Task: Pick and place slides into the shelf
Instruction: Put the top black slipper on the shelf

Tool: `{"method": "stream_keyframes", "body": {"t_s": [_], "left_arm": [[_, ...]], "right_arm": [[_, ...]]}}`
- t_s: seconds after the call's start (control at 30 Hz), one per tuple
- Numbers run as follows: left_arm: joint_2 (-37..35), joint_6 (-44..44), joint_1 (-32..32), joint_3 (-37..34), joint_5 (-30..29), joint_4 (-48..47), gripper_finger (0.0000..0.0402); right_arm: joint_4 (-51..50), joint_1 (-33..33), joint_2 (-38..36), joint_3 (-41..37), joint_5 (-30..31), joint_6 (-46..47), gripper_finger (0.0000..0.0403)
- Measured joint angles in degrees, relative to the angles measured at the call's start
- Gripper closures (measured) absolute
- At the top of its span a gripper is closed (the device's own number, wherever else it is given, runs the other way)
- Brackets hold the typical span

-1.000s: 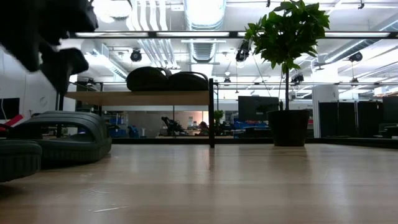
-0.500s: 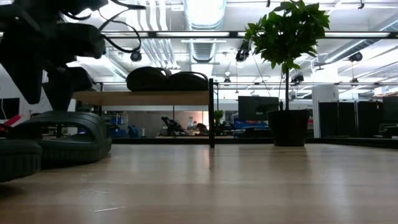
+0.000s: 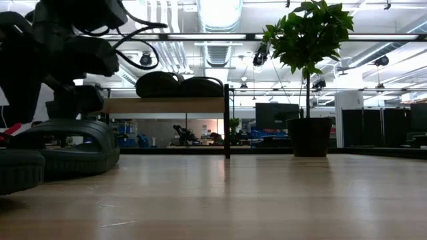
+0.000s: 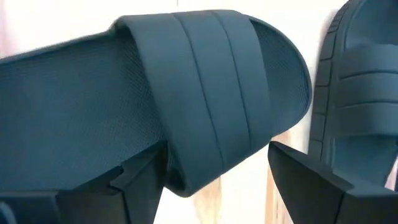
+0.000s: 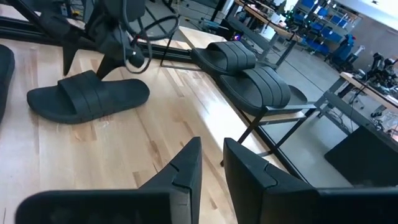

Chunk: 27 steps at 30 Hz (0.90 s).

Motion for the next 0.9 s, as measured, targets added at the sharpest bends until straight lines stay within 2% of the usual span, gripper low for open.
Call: {"method": "stream_keyframes", "body": {"t_s": [0.1,0.2,0.47,0.6,0.73,0.9], "left_arm": [[1.4,0.7,0.0,0.0,0.4,0.0,0.0150],[2.0,1.4,0.1,0.0,0.6,0.3,0.0179],[1.2,1.9,0.3,0.0,1.3,1.4,0.0322],[0.3,4.1,0.3,0.0,6.2,1.6,0.0389],[-1.8,4.1,0.2,0.0,8.0,1.6,0.0398],[-6.7,4.1,0.3,1.3,4.9,1.7,0.0400]], "right_arm": [[0.0,0.0,0.0,0.0,0.0,0.0,0.0347],[0.0,0.0,0.0,0.0,0.0,0.0,0.0346],[0.0,0.0,0.0,0.0,0.0,0.0,0.0346],[0.0,0.0,0.0,0.0,0.0,0.0,0.0346],[0.0,0.0,0.0,0.0,0.0,0.0,0.0344],[0.0,0.0,0.0,0.0,0.0,-1.8,0.0346]]}}
